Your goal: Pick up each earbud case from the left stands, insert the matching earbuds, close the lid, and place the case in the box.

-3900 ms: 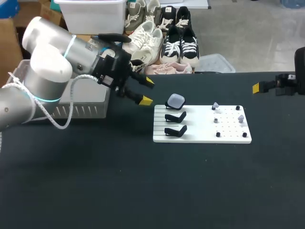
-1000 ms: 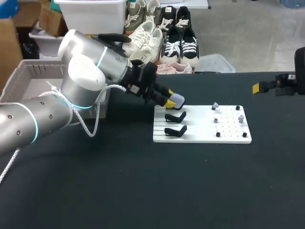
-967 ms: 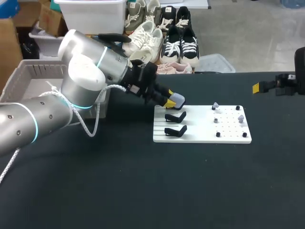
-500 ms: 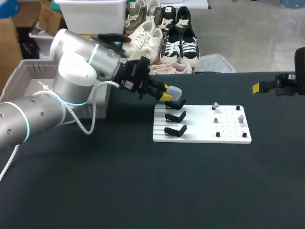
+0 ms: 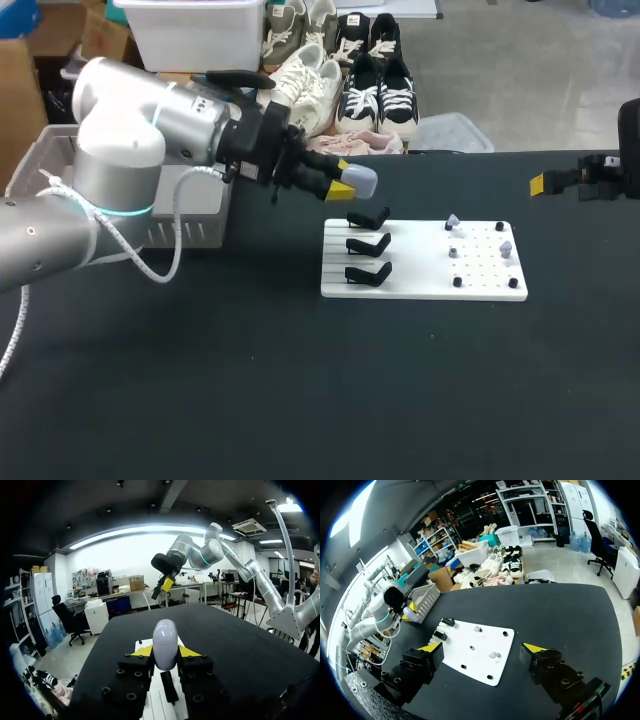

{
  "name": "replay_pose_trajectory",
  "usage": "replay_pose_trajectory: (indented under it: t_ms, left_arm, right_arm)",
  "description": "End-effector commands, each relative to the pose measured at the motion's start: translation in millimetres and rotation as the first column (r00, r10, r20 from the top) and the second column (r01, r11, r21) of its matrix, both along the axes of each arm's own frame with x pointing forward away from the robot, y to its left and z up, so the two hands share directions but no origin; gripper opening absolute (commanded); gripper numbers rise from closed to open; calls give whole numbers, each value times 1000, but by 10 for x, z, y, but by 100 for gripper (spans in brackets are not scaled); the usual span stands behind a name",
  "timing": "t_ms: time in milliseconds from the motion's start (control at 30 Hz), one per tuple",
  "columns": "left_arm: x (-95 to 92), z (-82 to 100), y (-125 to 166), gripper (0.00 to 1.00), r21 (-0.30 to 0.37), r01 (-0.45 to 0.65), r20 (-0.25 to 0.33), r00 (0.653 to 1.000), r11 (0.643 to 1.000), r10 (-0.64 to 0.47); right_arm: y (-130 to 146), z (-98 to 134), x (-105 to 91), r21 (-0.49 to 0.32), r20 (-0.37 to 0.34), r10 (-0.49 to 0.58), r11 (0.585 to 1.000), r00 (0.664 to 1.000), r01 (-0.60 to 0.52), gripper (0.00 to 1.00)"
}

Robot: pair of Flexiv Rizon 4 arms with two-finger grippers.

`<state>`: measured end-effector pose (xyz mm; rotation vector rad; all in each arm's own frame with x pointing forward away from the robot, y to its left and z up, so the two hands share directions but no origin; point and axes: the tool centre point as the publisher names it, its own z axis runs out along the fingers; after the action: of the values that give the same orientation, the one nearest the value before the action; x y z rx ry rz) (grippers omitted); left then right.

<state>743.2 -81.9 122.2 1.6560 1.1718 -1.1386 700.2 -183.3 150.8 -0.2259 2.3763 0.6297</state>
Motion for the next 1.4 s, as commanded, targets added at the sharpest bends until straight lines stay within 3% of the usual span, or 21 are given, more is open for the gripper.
replay_pose_trajectory:
  t_ms: [33,200,400,500,633,1400]
  left_arm:
    - [-537,39,78,0,-47,-256,70,963,966,259]
    - [-648,70,49,0,-49,-304,59,950,952,306]
    - [-734,150,14,0,-70,-333,-32,943,940,332]
    - [-777,189,13,0,-77,-313,-93,948,947,305]
    - [-816,245,63,0,-85,-285,-132,953,955,273]
    - [-816,245,63,0,-85,-285,-132,953,955,273]
  right_arm:
    - [-10,-6,0,3,1,4,1000,1000,-4,100]
    - [-10,-6,0,3,1,4,1000,1000,-4,100]
    - [-10,-6,0,3,1,4,1000,1000,-4,100]
    - [-10,-6,0,3,1,4,1000,1000,-4,100]
    - [-10,-6,0,3,1,4,1000,1000,-4,100]
    - [-10,-6,0,3,1,4,1000,1000,-4,100]
